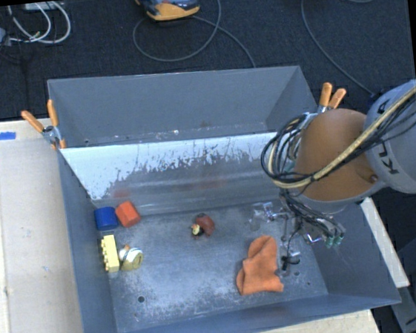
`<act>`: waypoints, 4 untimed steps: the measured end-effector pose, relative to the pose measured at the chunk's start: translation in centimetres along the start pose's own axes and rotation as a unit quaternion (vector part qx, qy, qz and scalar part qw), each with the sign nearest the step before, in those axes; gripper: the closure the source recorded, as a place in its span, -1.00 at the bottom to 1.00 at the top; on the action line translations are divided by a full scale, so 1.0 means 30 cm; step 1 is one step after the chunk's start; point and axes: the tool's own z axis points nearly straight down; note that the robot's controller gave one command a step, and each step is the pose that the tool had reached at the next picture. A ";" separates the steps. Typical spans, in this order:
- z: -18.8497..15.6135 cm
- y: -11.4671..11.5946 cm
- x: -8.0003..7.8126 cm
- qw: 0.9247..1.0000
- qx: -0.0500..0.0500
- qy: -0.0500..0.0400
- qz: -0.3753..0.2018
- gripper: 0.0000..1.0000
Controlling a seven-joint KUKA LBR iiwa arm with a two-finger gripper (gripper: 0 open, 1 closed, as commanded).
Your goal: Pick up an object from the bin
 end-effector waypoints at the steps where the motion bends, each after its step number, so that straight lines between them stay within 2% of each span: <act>1: 0.168 0.029 0.026 0.997 0.000 0.000 -0.081 -1.00; 2: 0.189 -0.017 0.010 0.989 0.000 0.000 -0.146 1.00; 3: 0.189 -0.017 0.010 0.989 0.000 0.000 -0.147 1.00; 4: -0.071 -0.007 0.003 0.987 -0.001 0.000 -0.164 1.00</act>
Offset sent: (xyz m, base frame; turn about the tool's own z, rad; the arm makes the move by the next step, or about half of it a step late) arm -0.0021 -0.0061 -0.0565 -0.2947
